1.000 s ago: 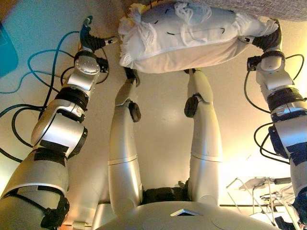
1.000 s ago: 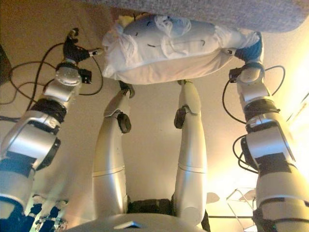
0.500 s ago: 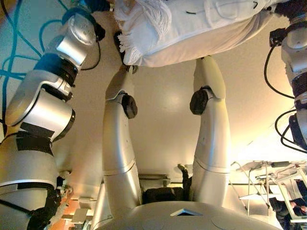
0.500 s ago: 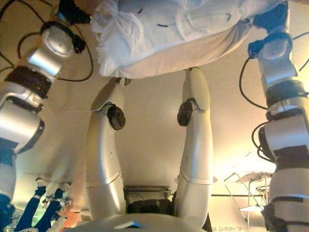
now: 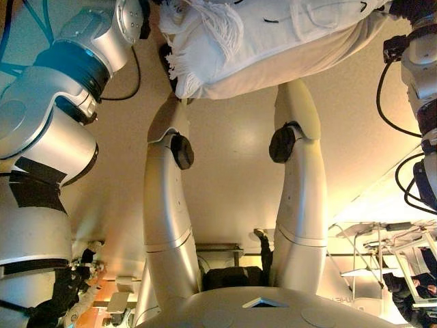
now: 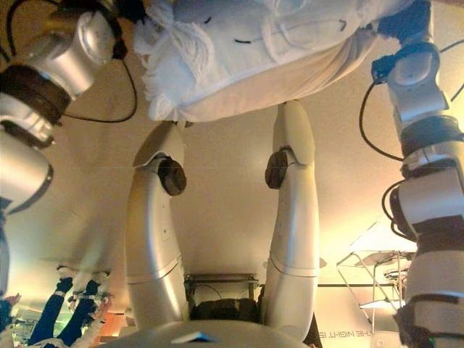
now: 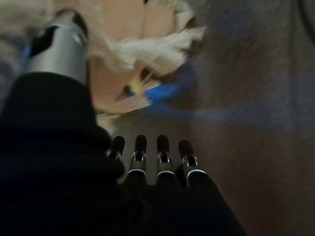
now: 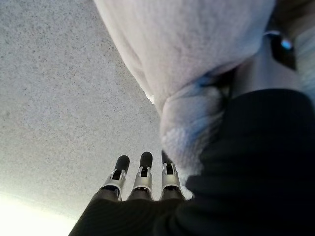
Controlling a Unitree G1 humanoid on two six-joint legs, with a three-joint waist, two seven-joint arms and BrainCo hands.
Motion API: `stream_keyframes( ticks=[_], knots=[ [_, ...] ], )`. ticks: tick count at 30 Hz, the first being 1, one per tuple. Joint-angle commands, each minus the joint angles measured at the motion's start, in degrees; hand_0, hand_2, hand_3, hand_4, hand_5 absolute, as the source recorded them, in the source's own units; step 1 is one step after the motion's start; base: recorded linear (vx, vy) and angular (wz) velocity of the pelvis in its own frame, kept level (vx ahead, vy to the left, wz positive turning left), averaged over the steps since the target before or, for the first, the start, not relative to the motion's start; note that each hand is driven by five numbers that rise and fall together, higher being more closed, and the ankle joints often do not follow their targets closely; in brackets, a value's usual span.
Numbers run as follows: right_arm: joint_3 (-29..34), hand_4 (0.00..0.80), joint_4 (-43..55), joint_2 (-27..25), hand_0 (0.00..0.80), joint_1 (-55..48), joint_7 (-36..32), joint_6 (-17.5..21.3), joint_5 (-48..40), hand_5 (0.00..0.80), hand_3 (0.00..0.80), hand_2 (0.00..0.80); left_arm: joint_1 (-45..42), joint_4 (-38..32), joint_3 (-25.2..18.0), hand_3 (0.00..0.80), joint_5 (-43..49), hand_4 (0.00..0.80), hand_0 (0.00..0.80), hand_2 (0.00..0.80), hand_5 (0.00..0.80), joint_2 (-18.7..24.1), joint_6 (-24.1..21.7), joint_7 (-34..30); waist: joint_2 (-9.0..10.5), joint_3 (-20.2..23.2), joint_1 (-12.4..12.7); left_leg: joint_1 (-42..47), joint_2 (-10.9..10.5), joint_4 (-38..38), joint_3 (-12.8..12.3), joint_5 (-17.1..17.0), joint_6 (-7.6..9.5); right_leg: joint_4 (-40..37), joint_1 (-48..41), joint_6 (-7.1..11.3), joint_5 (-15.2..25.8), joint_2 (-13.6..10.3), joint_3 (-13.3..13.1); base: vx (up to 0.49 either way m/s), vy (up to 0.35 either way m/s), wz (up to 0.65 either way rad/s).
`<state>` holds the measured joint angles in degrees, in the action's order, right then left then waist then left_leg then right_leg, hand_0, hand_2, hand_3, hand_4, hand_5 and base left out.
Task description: Pick up the cushion and take it to the sofa
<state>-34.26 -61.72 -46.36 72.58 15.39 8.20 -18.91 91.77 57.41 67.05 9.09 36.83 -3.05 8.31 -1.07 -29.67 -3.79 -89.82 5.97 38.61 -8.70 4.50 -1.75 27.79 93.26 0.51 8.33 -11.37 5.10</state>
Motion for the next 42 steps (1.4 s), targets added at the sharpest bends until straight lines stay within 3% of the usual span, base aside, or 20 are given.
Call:
stream_keyframes(
  ticks=[1,3,4,14,15,16,17,22,34,42],
  knots=[
    [-6.4,0.0,0.1,-2.0,0.0,8.6,0.1,2.8,0.1,0.0,0.0,0.0,2.6,-5.0,-1.0,0.414,0.3,0.414,0.414,0.414,0.414,-1.8,-3.8,0.4,-5.78,-0.1,-2.4,0.0,2.7,-1.8,2.3,0.7,-2.43,4.7,-3.3,9.04,-6.8,-1.9,-4.8,0.0,0.0,0.0],
    [-6.8,0.0,0.0,-1.3,0.0,9.4,-0.5,3.3,-0.4,0.0,0.0,0.0,3.7,-5.6,-0.7,0.59,-0.9,0.59,0.59,0.59,0.59,-2.8,-4.9,0.3,-5.44,-0.1,-2.6,-0.1,2.7,-1.9,2.2,0.8,-2.39,4.5,-3.3,9.07,-6.8,-1.9,-4.9,0.0,0.0,0.0],
    [-6.7,0.0,0.2,-1.0,0.0,9.4,-1.0,3.7,-0.8,0.0,0.0,0.0,4.0,-6.1,-0.7,0.8,-1.3,0.8,0.8,0.8,0.8,-3.3,-6.1,0.2,-5.17,-0.1,-2.7,-0.1,2.7,-1.9,2.2,0.7,-2.43,4.5,-3.3,9.08,-6.8,-1.9,-5.0,0.0,0.0,0.0],
    [-5.3,0.0,3.2,0.0,0.0,8.7,-6.8,6.3,-2.5,0.0,0.0,0.0,3.9,-11.3,-1.8,0.8,-5.1,0.8,0.8,0.8,0.8,-4.2,-7.5,-2.5,-4.27,-0.1,-3.0,-0.1,2.5,-2.2,2.2,0.5,-2.77,4.0,-3.3,9.19,-6.4,-1.7,-5.0,0.0,0.0,0.0],
    [-5.2,0.166,3.5,0.0,0.166,8.6,-7.0,6.5,-2.3,0.166,0.166,0.166,3.8,-11.6,-1.9,0.8,-5.2,0.8,0.8,0.8,0.8,-4.1,-7.5,-2.5,-4.21,-0.1,-3.0,-0.1,2.5,-2.2,2.2,0.5,-2.81,4.0,-3.3,9.19,-6.4,-1.7,-5.1,0.0,0.0,0.0],
    [-5.1,0.671,4.1,0.0,0.671,8.3,-7.7,7.0,-2.3,0.671,0.671,0.671,3.4,-12.2,-2.4,0.8,-5.2,0.8,0.8,0.8,0.8,-4.0,-7.2,-2.4,-4.06,-0.1,-3.0,-0.1,2.4,-2.3,2.2,0.5,-2.86,3.9,-3.3,9.15,-6.4,-1.7,-5.1,0.0,0.0,0.0],
    [-5.0,0.8,4.5,-0.1,0.8,8.1,-7.8,7.0,-2.2,0.8,0.8,0.8,3.1,-12.5,-2.6,0.8,-5.1,0.8,0.8,0.8,0.8,-3.9,-7.2,-2.5,-3.99,-0.1,-3.0,-0.1,2.4,-2.2,2.2,0.5,-2.88,3.9,-3.3,9.13,-6.4,-1.7,-5.1,0.0,0.0,0.0],
    [-4.8,0.8,6.2,-0.4,0.8,6.6,-9.2,7.6,-2.4,0.8,0.8,0.8,1.3,-14.3,-4.2,0.8,-5.2,0.8,0.8,0.8,0.8,-2.9,-6.3,-2.0,-3.47,-0.1,-2.7,-0.1,2.5,-2.1,2.3,0.3,-3.02,4.5,-3.3,8.99,-6.5,-1.7,-5.1,0.0,0.0,0.0],
    [-2.0,0.8,8.1,-0.6,0.8,2.5,-9.9,7.2,-1.9,0.8,0.8,0.8,-2.9,-16.4,-8.9,0.8,-6.9,0.8,0.8,0.8,0.8,-0.7,-9.5,-1.1,-2.62,-0.1,-2.0,-0.1,2.8,-1.5,3.0,-0.7,-3.37,5.6,-3.9,8.55,-6.3,-2.1,-4.5,-0.017,-0.002,0.0],
    [1.6,0.8,8.9,0.9,0.8,-6.2,-9.7,7.6,-1.1,0.8,0.8,0.8,-11.0,-17.6,-12.8,0.8,-9.2,0.8,0.8,0.8,0.8,0.0,-13.5,-0.8,-1.4,-0.1,-1.1,9.8,3.6,-4.6,2.9,-2.6,-4.17,1.9,-14.5,8.59,-5.4,-2.9,-2.3,0.0,-0.004,0.0]
  ],
)
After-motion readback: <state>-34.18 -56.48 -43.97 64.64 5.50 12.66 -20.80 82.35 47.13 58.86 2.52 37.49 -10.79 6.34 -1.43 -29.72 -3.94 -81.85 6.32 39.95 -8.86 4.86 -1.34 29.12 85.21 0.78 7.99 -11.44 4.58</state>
